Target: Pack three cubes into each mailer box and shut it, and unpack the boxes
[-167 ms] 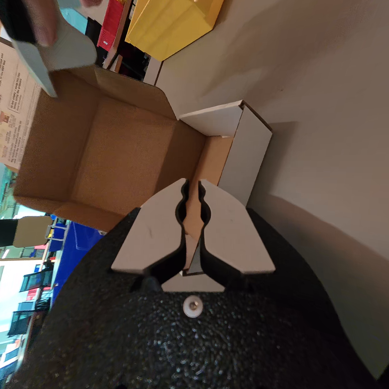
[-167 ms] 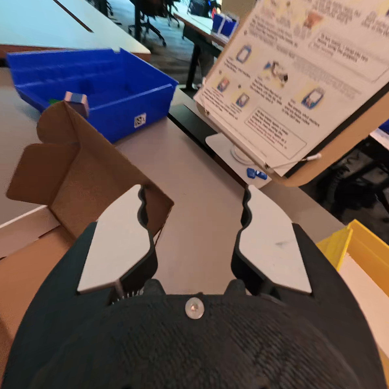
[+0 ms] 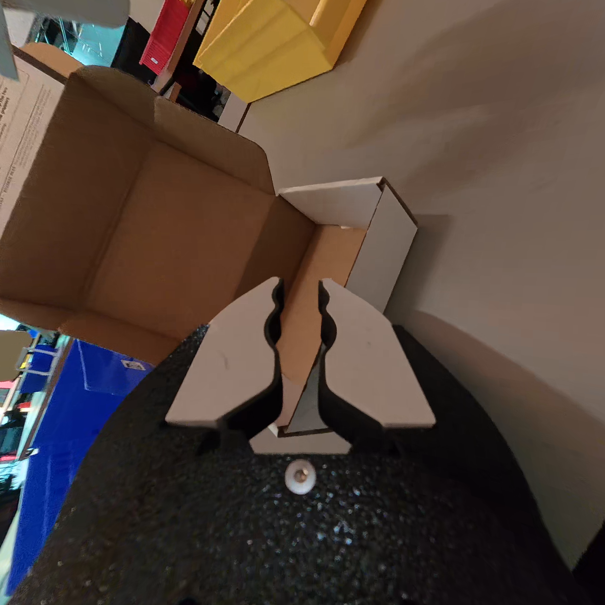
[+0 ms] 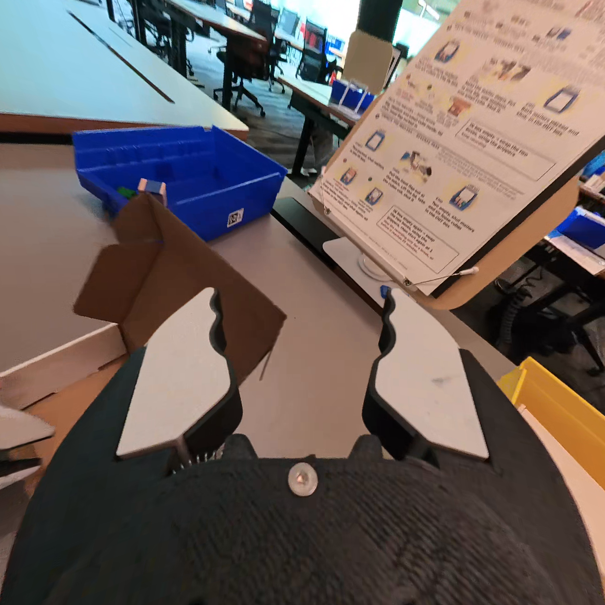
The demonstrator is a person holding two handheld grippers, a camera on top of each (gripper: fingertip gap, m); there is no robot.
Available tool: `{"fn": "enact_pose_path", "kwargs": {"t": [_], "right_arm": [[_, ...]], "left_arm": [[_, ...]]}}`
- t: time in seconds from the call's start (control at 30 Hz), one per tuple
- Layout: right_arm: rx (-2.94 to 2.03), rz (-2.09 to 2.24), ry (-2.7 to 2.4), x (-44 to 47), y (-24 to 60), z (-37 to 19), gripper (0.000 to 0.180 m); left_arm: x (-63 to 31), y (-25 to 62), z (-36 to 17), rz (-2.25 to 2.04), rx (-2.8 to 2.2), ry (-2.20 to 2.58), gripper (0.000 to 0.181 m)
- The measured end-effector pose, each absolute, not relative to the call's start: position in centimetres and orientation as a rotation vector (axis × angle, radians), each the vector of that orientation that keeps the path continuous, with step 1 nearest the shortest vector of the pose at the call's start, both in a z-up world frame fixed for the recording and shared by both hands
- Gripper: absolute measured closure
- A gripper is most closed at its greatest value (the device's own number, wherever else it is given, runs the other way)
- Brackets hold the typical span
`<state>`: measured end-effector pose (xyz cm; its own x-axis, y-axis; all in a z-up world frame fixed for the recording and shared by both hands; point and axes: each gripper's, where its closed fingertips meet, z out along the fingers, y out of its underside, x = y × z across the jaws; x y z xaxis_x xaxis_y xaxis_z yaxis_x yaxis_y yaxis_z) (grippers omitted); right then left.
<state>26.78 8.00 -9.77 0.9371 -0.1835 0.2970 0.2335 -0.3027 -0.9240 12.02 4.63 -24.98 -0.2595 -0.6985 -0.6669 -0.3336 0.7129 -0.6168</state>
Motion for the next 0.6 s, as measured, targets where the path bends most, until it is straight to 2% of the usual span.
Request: {"fn": "enact_pose_path", "kwargs": {"t": [0.1, 0.23, 0.4, 0.6], "right_arm": [[-1.775, -0.437, -0.071, 24.5, 6.3, -9.0, 0.084], [-1.794, -0.450, -0.083, 22.3, 4.0, -11.2, 0.084], [-1.873, -0.454, -0.036, 21.9, 2.3, -15.1, 0.088], [-1.891, -0.415, -0.046, 21.7, 2.6, -16.3, 0.092]], "left_arm": [[11.7, 4.5, -23.9, -0.542, -0.848, 1.835, 0.156], [10.7, 6.8, -20.4, -0.750, -0.975, 1.718, 0.148], [9.3, 15.6, -16.5, -0.759, -1.178, 1.553, 0.140], [8.0, 27.9, -15.2, -0.551, -1.412, 1.513, 0.124]]}}
